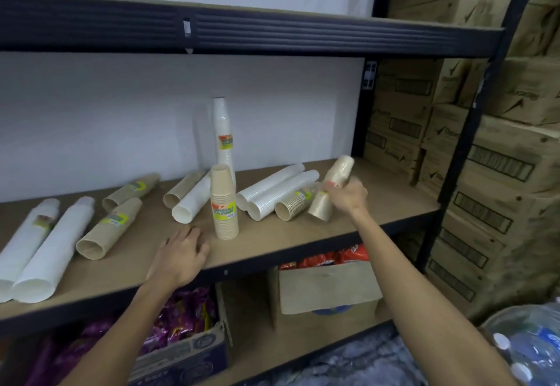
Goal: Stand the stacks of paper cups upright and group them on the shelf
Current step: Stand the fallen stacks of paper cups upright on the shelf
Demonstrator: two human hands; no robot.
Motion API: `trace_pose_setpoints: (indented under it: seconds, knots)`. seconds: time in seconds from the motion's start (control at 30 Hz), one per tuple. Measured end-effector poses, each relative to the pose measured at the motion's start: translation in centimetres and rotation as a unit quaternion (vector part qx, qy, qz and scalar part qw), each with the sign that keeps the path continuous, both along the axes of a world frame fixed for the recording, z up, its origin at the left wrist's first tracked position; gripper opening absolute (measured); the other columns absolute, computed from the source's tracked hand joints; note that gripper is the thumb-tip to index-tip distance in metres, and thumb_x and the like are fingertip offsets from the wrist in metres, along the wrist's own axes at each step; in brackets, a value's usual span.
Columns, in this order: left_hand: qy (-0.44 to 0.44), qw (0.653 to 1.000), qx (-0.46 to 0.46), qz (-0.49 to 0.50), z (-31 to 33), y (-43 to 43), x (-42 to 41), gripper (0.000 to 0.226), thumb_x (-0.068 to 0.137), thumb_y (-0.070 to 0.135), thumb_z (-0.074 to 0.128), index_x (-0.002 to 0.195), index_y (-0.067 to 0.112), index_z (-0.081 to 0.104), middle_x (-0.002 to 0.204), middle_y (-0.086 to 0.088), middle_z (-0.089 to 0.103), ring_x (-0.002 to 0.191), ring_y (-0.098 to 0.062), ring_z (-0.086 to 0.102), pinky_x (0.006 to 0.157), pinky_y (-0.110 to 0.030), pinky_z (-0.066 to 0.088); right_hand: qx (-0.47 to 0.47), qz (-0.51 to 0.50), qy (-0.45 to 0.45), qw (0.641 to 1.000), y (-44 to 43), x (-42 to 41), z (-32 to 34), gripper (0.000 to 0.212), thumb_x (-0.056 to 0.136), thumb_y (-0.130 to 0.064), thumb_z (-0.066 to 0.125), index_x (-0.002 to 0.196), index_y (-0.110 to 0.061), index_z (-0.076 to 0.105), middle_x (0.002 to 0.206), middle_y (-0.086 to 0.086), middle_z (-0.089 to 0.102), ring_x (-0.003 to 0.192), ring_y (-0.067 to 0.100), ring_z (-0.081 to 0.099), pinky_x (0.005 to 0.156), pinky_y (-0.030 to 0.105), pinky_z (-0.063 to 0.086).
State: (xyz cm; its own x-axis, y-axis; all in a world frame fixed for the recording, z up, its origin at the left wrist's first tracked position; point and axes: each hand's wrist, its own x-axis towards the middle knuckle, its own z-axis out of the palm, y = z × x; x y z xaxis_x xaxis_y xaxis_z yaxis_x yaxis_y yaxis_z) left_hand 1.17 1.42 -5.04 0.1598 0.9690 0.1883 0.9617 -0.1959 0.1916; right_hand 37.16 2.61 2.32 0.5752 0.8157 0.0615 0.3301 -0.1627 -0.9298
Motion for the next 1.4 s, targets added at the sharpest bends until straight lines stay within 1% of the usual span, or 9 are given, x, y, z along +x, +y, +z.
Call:
trace_pose_setpoints:
  seconds: [0.1,0.3,0.37,0.47,0.6,0.67,0.9,1.1,1.4]
  knots:
    - [0.002,1.000,0.019,-0.004,-0.3,1.0,-0.4,0.052,0.099,0.048,0.033,0.142,0.021,0.041,0.147,0.000,0.040,0.131,-0.021,0.040,0.104,-0.042,0.032,0.103,-0.039,-0.066,0.992,0.7,2.6,-0.4,0.055,0.084,-0.021,0.076,0.130,-0.012,0.047,0.122,0.012,0.064,0.112,0.028,0.062,0.091,0.040,0.049]
    - [-0.007,0.999,0.035,-0.008,-0.7,1.4,-0.2,0.050,0.098,0.049,0.033,0.140,0.023,0.042,0.144,0.002,0.043,0.129,-0.019,0.040,0.104,-0.041,0.032,0.067,0.038,-0.097,0.992,1.5,3.7,-3.0,0.073,0.084,-0.024,0.076,0.144,-0.018,0.035,0.140,0.008,0.055,0.126,0.027,0.055,0.102,0.047,0.046]
    - [-0.020,0.999,0.037,-0.005,-0.6,1.4,-0.3,0.049,0.098,0.049,0.033,0.140,0.024,0.041,0.143,0.003,0.044,0.129,-0.018,0.040,0.104,-0.040,0.031,0.070,-0.010,-0.089,0.994,0.4,3.3,-3.2,0.078,0.080,-0.036,0.078,0.143,-0.019,0.035,0.141,0.008,0.052,0.130,0.028,0.050,0.103,0.048,0.046]
    - [-0.023,0.999,0.039,-0.006,-0.6,1.3,-0.2,0.049,0.098,0.049,0.033,0.140,0.025,0.040,0.143,0.003,0.045,0.128,-0.018,0.041,0.105,-0.040,0.031,0.102,-0.126,-0.094,0.982,-1.9,0.4,-3.6,0.063,0.079,-0.055,0.072,0.123,-0.017,0.049,0.118,0.006,0.057,0.113,0.025,0.057,0.084,0.039,0.050]
    - [-0.025,0.999,0.033,-0.010,-0.4,1.2,-0.3,0.049,0.098,0.048,0.034,0.140,0.024,0.041,0.144,0.002,0.045,0.129,-0.019,0.041,0.105,-0.041,0.031,-0.107,0.022,-0.072,0.991,-0.2,-5.5,-2.0,0.078,0.072,-0.083,0.052,0.090,-0.007,0.063,0.084,0.007,0.069,0.077,0.021,0.069,0.075,0.038,0.059]
    - [-0.032,0.999,0.029,-0.012,-0.2,0.9,-0.4,0.048,0.098,0.047,0.035,0.140,0.023,0.041,0.144,0.001,0.045,0.129,-0.019,0.041,0.105,-0.042,0.031,-0.178,0.055,-0.080,0.979,1.2,-7.2,-1.4,0.081,0.068,-0.086,0.051,0.094,-0.010,0.062,0.086,0.007,0.069,0.066,0.018,0.070,0.073,0.037,0.061]
    - [-0.038,0.999,0.029,-0.011,0.0,0.6,-0.3,0.048,0.098,0.048,0.036,0.139,0.023,0.041,0.143,0.000,0.047,0.128,-0.020,0.044,0.105,-0.042,0.033,-0.216,0.121,0.008,0.969,-0.3,-6.1,0.5,0.041,0.071,-0.040,0.081,0.096,-0.011,0.064,0.095,0.005,0.070,0.078,0.016,0.072,0.070,0.029,0.062]
    - [-0.039,0.999,0.029,-0.011,-0.4,0.8,-0.3,0.051,0.098,0.048,0.037,0.142,0.022,0.038,0.146,-0.002,0.045,0.129,-0.022,0.044,0.105,-0.042,0.034,-0.063,0.102,-0.135,0.984,-5.5,-1.7,-0.6,0.027,0.078,-0.035,0.078,0.101,-0.025,0.067,0.100,-0.007,0.071,0.094,0.012,0.068,0.087,0.034,0.056]
    - [-0.040,0.999,0.029,-0.005,0.0,0.4,0.0,0.050,0.098,0.047,0.038,0.141,0.021,0.038,0.142,-0.003,0.048,0.125,-0.023,0.047,0.102,-0.038,0.035,-0.017,0.026,-0.151,0.988,-3.1,1.3,-6.1,0.048,0.080,-0.022,0.080,0.123,-0.017,0.059,0.116,0.003,0.069,0.115,0.023,0.062,0.097,0.041,0.053]
